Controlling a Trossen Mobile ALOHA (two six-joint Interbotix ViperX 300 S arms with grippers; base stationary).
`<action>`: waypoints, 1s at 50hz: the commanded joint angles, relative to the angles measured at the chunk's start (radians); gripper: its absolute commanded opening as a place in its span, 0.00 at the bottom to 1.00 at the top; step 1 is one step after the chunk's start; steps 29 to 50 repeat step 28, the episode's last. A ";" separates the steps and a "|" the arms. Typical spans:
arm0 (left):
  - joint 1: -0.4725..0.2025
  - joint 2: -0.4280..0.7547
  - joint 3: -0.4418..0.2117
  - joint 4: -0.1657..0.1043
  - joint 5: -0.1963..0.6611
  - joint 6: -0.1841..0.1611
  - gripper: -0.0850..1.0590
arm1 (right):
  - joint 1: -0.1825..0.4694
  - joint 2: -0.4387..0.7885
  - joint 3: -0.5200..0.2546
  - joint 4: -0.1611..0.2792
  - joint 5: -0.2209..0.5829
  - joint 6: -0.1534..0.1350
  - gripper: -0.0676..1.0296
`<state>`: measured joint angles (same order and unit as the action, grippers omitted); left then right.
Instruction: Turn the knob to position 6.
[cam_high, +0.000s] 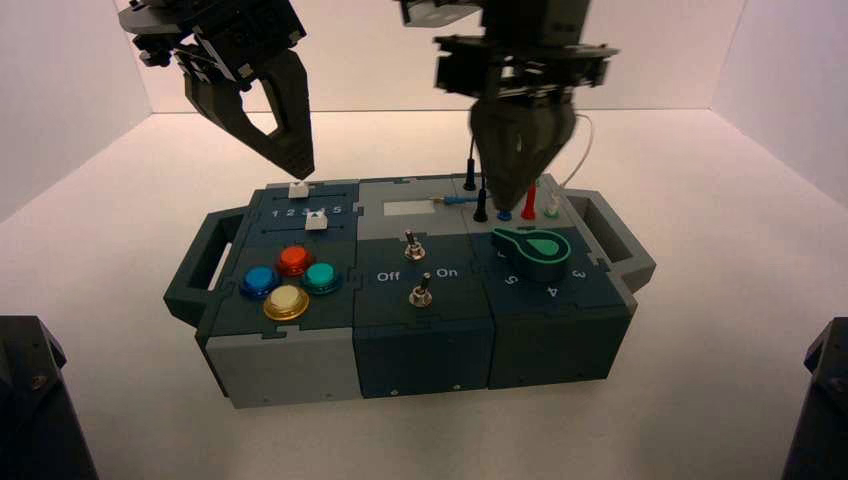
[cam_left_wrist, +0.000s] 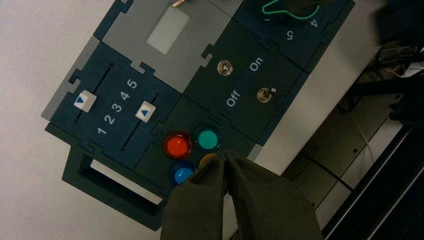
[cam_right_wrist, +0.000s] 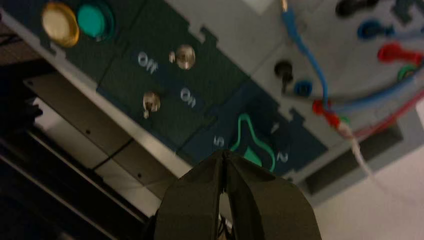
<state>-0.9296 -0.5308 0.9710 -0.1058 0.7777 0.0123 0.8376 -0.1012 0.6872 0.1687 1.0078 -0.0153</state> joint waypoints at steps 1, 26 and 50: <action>-0.005 -0.005 -0.005 0.006 -0.003 0.002 0.05 | -0.002 -0.064 0.034 0.000 0.009 0.015 0.04; -0.005 0.006 0.000 0.017 -0.026 0.003 0.05 | -0.020 -0.132 0.080 -0.005 0.006 0.037 0.04; -0.005 0.009 -0.002 0.017 -0.026 0.002 0.05 | -0.021 -0.133 0.080 -0.006 0.006 0.037 0.04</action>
